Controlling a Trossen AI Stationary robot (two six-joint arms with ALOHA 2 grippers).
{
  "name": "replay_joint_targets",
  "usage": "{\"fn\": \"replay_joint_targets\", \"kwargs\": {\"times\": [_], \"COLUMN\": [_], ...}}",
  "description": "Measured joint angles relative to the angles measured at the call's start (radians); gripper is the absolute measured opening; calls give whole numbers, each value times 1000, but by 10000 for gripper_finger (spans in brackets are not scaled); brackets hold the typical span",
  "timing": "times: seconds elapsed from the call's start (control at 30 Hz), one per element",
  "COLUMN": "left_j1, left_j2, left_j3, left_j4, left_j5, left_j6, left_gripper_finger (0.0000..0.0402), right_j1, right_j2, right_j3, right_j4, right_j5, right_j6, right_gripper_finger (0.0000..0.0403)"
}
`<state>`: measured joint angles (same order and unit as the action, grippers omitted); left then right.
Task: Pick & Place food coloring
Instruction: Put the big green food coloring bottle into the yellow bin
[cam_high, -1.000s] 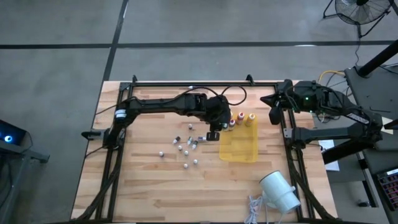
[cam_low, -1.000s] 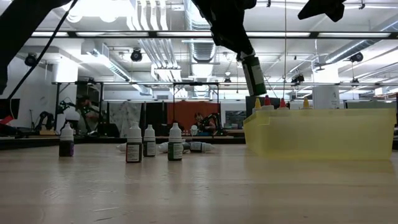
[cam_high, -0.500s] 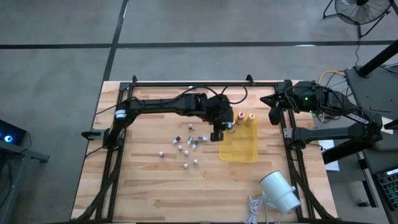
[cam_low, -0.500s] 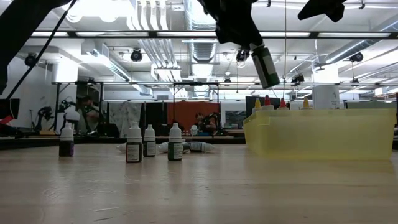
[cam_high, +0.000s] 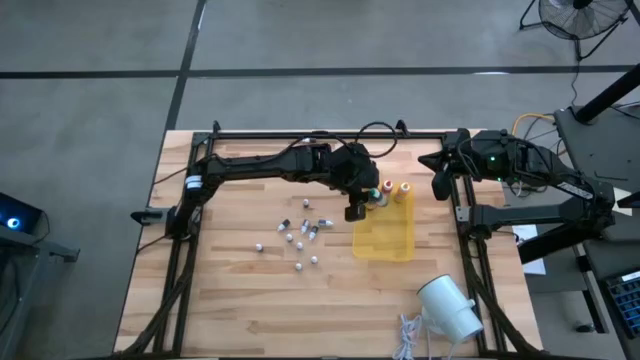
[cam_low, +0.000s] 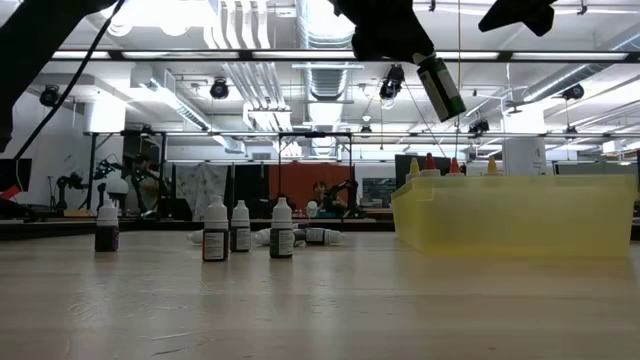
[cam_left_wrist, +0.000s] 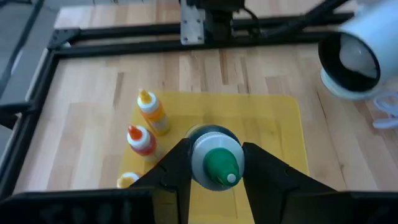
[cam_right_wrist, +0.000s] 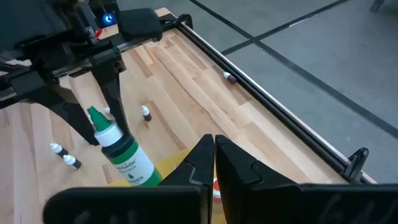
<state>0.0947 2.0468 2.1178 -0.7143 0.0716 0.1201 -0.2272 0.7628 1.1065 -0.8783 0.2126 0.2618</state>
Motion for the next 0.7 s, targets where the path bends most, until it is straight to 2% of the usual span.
{"fn": "replay_joint_targets", "kwargs": {"times": [0.53, 0.7], "left_j1": [52, 96], "left_j2": [-2, -2], "left_j3": [60, 112], "left_j4": [24, 5], "left_j5": [24, 85], "left_j6": [-54, -97], "left_gripper_finger": [92, 92], "right_j1": [0, 0], "right_j2": [0, 0], "right_j3": [0, 0], "right_j4": [3, 67], "right_j5": [0, -20], "right_j6": [0, 19], "right_gripper_finger": [9, 9]}}
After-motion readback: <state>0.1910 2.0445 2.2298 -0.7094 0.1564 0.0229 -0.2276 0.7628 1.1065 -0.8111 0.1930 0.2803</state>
